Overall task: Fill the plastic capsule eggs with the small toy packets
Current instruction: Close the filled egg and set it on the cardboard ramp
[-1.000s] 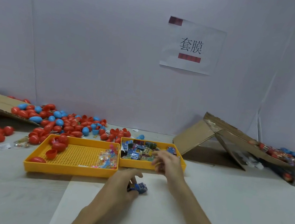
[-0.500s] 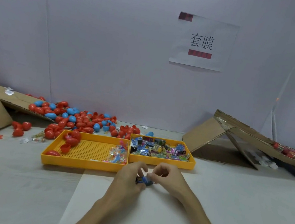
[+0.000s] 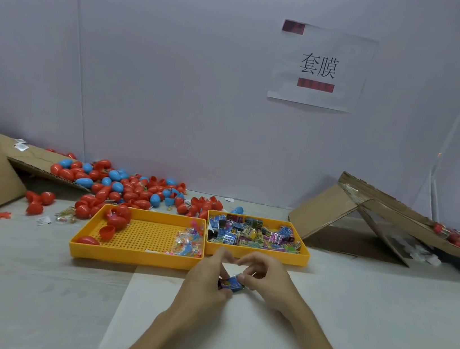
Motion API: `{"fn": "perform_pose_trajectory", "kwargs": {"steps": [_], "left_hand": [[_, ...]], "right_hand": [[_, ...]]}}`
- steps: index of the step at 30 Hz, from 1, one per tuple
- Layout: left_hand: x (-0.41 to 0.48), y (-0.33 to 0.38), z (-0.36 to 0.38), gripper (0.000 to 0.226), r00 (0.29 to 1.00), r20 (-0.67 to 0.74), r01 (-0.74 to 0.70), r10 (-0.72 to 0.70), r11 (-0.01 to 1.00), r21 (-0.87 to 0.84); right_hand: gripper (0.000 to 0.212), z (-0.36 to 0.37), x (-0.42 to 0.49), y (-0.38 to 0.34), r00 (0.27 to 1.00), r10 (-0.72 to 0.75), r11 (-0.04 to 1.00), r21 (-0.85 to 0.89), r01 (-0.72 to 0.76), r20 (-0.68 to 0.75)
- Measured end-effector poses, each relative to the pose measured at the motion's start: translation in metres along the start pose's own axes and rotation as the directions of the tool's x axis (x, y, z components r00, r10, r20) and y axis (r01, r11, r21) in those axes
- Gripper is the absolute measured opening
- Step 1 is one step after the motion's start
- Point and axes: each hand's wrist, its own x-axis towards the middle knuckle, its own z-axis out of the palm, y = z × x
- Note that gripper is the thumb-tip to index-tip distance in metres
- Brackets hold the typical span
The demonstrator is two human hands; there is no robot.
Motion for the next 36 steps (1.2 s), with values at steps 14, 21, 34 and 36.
{"fn": "perform_pose_trajectory", "kwargs": {"steps": [14,21,34,36], "left_hand": [[-0.001,0.005,-0.004,0.036,0.985,-0.169,0.021,-0.026,0.999,-0.034],[0.005,0.007,-0.011,0.006,0.994,-0.065,0.067,-0.086,0.965,-0.255],[0.003,0.009,-0.014,0.014,0.988,0.041,0.153,-0.150,0.898,-0.412],[0.004,0.009,-0.016,0.013,0.986,0.015,0.157,-0.169,0.878,-0.451]], "right_hand": [[0.029,-0.011,0.000,-0.006,0.991,-0.041,0.932,0.353,0.084,-0.128],[0.035,-0.012,-0.005,-0.011,0.992,-0.116,0.926,0.367,0.093,0.042],[0.026,-0.005,-0.005,-0.014,0.993,-0.113,0.914,0.391,0.112,-0.021],[0.027,-0.003,-0.005,-0.015,0.996,-0.086,0.921,0.377,0.093,-0.037]]}}
